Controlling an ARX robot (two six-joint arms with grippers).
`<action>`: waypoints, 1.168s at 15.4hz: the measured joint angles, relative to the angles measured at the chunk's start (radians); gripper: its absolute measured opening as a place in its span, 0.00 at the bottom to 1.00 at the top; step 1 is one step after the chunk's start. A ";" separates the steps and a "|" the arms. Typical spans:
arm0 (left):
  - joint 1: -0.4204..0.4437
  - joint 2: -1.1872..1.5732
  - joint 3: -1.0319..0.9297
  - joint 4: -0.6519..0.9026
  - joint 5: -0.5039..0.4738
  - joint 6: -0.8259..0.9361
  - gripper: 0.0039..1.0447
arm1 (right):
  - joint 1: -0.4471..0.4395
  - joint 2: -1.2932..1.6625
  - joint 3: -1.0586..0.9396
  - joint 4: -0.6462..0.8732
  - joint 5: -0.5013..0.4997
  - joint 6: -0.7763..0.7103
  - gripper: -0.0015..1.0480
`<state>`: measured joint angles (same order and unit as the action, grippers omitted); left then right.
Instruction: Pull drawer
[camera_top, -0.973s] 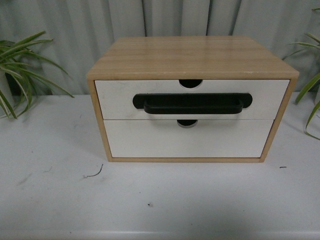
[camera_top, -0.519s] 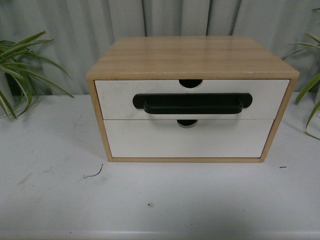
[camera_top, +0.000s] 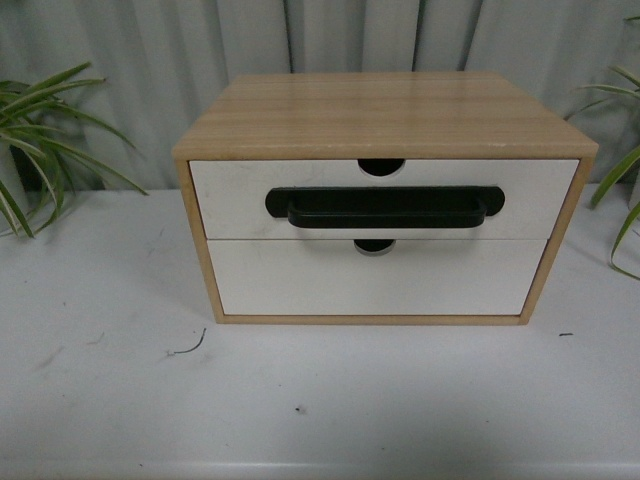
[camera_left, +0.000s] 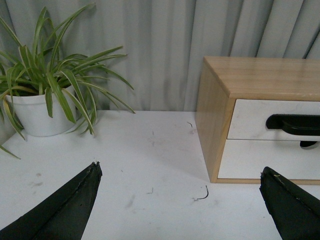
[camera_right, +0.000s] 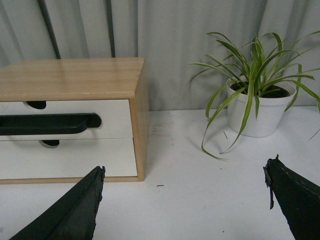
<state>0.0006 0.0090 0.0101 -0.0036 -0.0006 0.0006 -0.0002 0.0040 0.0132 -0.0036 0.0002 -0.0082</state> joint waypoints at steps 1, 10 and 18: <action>0.000 0.000 0.000 0.000 0.000 0.000 0.94 | 0.000 0.000 0.000 0.000 0.000 0.000 0.94; -0.024 0.401 0.240 -0.099 -0.435 -0.266 0.94 | 0.047 0.496 0.089 0.400 0.071 0.079 0.94; -0.131 1.130 0.573 0.401 -0.165 -0.209 0.94 | 0.200 1.403 0.671 0.741 -0.062 -0.080 0.94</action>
<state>-0.1303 1.1389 0.5827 0.3973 -0.1658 -0.2081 0.2001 1.4075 0.6846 0.7376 -0.0620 -0.0883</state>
